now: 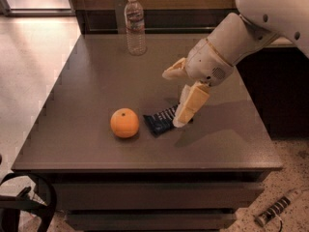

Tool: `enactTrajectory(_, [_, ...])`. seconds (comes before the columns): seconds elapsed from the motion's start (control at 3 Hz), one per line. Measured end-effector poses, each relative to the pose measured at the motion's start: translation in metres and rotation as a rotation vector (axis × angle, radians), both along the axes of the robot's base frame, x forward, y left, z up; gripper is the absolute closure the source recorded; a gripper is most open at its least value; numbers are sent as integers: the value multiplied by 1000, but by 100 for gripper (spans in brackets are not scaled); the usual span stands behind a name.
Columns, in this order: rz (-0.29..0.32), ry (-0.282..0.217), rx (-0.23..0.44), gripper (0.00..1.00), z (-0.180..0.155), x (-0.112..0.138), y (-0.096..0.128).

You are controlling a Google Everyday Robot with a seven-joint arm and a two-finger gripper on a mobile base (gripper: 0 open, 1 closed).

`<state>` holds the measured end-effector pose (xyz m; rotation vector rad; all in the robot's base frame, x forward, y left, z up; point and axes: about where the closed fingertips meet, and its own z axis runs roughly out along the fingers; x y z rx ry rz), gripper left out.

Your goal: Move rxbar blueberry near orange

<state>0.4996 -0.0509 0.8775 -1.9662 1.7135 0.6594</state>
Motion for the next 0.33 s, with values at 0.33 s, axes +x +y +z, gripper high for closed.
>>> enactTrajectory(0.33, [0, 0, 0, 0, 0, 0, 0])
